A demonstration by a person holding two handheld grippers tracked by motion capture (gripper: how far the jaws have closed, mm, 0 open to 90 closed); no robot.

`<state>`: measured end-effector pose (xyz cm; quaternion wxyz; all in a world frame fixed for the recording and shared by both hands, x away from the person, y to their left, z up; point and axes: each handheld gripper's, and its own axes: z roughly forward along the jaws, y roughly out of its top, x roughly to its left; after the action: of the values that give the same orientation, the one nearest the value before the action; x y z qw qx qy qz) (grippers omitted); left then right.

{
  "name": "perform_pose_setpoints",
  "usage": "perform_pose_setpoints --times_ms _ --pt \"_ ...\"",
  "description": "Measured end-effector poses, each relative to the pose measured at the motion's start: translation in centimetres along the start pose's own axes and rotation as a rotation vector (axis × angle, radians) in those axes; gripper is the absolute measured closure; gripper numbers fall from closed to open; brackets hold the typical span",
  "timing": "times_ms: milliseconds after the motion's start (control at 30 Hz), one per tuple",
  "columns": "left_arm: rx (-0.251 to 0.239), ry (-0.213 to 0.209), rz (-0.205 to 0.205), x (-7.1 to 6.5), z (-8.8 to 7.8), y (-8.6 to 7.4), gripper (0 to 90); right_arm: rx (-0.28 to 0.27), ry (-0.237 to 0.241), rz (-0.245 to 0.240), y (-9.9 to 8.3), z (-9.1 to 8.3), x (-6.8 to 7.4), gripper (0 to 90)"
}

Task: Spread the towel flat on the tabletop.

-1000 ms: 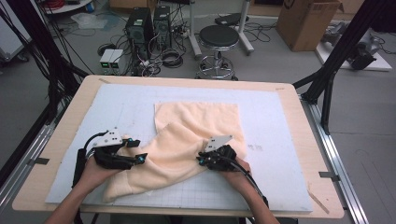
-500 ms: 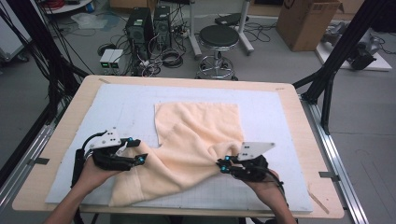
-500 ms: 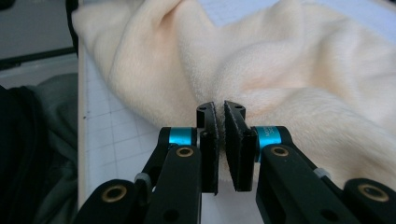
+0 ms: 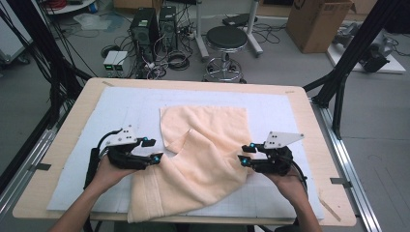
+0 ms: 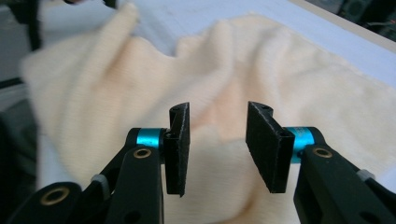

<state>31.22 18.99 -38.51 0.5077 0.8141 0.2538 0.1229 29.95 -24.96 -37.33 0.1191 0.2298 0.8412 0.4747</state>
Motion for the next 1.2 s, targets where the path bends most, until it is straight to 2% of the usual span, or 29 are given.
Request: perform_pose_setpoints --times_ms 100,167,400,567,633,800,867,967,1033,1167,1200 --pt "-0.005 -0.017 -0.007 0.2 1.3 1.1 43.3 0.023 -0.036 0.019 -0.4 0.6 -1.2 55.9" --pt "-0.014 -0.031 -0.020 0.5 2.0 1.9 44.8 0.022 -0.039 0.021 -0.5 0.7 -1.6 55.7" --pt "-0.012 -0.030 -0.017 1.4 4.5 4.4 49.3 0.027 -0.052 0.056 -1.1 0.6 -2.5 51.4" --pt "0.035 -0.046 -0.029 2.2 6.6 4.7 50.8 0.014 -0.065 0.070 -1.8 0.6 -2.8 49.9" --pt "0.054 -0.048 -0.028 2.5 7.4 4.8 51.1 0.018 -0.061 0.092 -1.9 0.6 -2.9 49.0" --pt "0.091 -0.064 -0.030 3.0 9.3 4.3 48.1 0.010 -0.059 0.080 -1.8 1.1 -3.0 47.9" --pt "0.101 -0.067 -0.032 3.1 9.9 4.1 45.4 0.017 -0.048 0.086 -1.9 1.5 -3.1 47.4" --pt "0.124 -0.078 -0.044 3.0 10.9 3.8 46.1 0.020 -0.043 0.091 -2.1 1.9 -3.1 47.5" --pt "0.156 -0.091 -0.040 2.9 11.6 3.6 52.8 0.021 -0.038 0.092 -2.4 2.2 -3.1 47.4" --pt "0.226 -0.093 -0.003 2.5 12.0 3.1 83.1 0.038 -0.022 0.103 -2.9 2.7 -3.0 47.7" --pt "0.233 -0.094 0.004 2.5 11.8 3.1 86.3 0.046 -0.021 0.104 -3.0 2.7 -3.0 47.7"
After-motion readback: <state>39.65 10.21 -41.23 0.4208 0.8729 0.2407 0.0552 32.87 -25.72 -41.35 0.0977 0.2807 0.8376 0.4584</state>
